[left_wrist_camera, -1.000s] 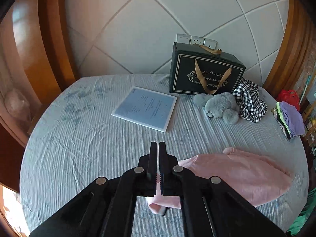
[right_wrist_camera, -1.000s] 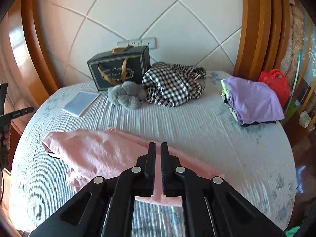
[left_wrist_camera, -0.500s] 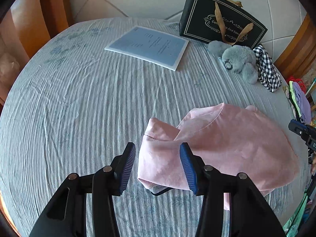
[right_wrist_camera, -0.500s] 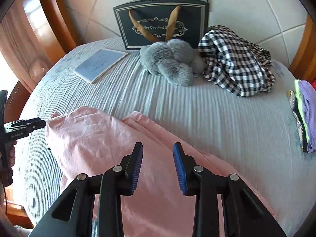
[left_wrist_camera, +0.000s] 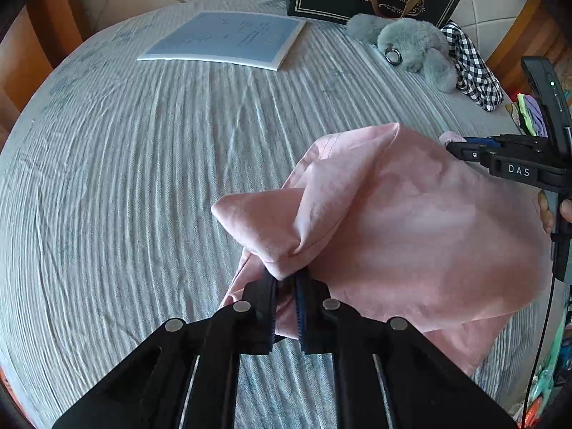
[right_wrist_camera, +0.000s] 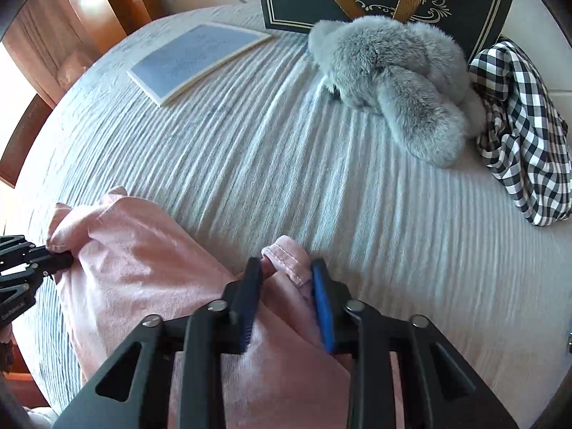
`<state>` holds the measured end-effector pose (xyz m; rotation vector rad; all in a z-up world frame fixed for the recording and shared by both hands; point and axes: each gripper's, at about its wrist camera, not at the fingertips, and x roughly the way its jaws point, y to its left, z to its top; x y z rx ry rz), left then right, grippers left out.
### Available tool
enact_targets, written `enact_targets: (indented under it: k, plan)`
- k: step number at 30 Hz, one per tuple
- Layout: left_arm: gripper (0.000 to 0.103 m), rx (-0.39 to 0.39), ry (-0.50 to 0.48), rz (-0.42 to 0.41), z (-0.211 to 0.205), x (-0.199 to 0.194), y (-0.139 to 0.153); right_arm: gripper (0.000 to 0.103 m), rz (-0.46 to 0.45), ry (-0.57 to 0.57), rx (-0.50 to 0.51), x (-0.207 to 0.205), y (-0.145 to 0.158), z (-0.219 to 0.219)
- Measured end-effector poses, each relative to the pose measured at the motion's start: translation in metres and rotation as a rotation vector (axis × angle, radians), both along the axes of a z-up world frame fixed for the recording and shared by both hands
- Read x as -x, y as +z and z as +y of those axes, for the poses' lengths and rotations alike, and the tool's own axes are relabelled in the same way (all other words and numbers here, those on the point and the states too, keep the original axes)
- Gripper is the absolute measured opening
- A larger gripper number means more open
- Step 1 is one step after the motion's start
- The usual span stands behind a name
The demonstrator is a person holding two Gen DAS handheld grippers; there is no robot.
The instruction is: Fold clothes
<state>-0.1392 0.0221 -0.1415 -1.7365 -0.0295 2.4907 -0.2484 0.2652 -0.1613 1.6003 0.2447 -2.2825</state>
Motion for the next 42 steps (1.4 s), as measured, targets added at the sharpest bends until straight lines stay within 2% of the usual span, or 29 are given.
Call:
enact_targets:
  k: [1,3,6,8,10,11,12,13,14,16,18,20,23,27,30,32,34,38,42]
  plan:
    - [0.005,0.028,-0.006,0.025,0.003,-0.002,0.008,0.008,0.019,-0.005,-0.015,-0.004,0.003,0.000]
    - [0.005,0.062,-0.007,0.094,0.005,-0.004,0.031,0.008,0.115,-0.035,-0.032,-0.017,0.023,0.008]
    - [0.005,0.053,0.008,0.222,0.002,0.004,0.079,0.008,0.290,-0.159,0.000,-0.030,0.071,0.042]
    - [0.005,0.078,0.006,0.315,0.004,0.025,0.110,0.008,0.412,-0.245,-0.003,-0.031,0.104,0.067]
    - [0.006,0.099,0.010,0.384,0.010,0.058,0.133,0.009,0.487,-0.318,-0.011,-0.018,0.131,0.087]
    - [0.010,0.094,0.018,0.406,0.012,0.075,0.142,0.009,0.495,-0.346,-0.009,-0.011,0.141,0.098]
    - [0.021,0.061,0.030,0.411,0.012,0.090,0.147,0.012,0.503,-0.377,-0.018,-0.009,0.147,0.105]
    - [0.033,0.038,0.031,0.396,0.012,0.102,0.149,0.023,0.510,-0.405,-0.029,-0.007,0.152,0.112]
    - [0.054,0.020,0.034,0.384,0.012,0.111,0.150,0.040,0.513,-0.424,-0.045,-0.008,0.155,0.117]
    - [0.057,0.005,0.031,0.364,0.015,0.112,0.145,0.056,0.507,-0.437,-0.044,-0.020,0.156,0.129]
    - [0.057,-0.004,0.005,0.325,0.021,0.095,0.131,0.057,0.482,-0.435,-0.040,-0.040,0.154,0.138]
    - [0.057,-0.005,-0.026,0.271,0.027,0.074,0.112,0.062,0.445,-0.434,-0.030,-0.066,0.142,0.145]
    - [0.057,-0.019,-0.051,0.177,0.036,0.040,0.075,0.067,0.361,-0.445,-0.034,-0.110,0.114,0.155]
    - [0.057,-0.045,-0.086,0.077,0.050,0.003,0.030,0.067,0.240,-0.478,-0.046,-0.163,0.073,0.167]
    - [0.057,-0.037,-0.090,0.068,0.060,-0.008,0.013,0.069,0.183,-0.512,-0.048,-0.193,0.052,0.177]
    - [0.057,-0.032,-0.081,0.079,0.064,-0.008,0.007,0.078,0.161,-0.523,-0.042,-0.205,0.045,0.182]
    - [0.057,-0.047,-0.075,0.077,0.067,-0.006,0.002,0.082,0.151,-0.521,-0.033,-0.215,0.040,0.184]
    - [0.057,-0.109,-0.087,0.059,0.079,-0.004,-0.004,0.089,0.128,-0.493,-0.040,-0.226,0.029,0.185]
    - [0.058,-0.081,-0.104,0.070,0.101,-0.003,-0.011,0.091,0.094,-0.461,-0.051,-0.227,0.012,0.182]
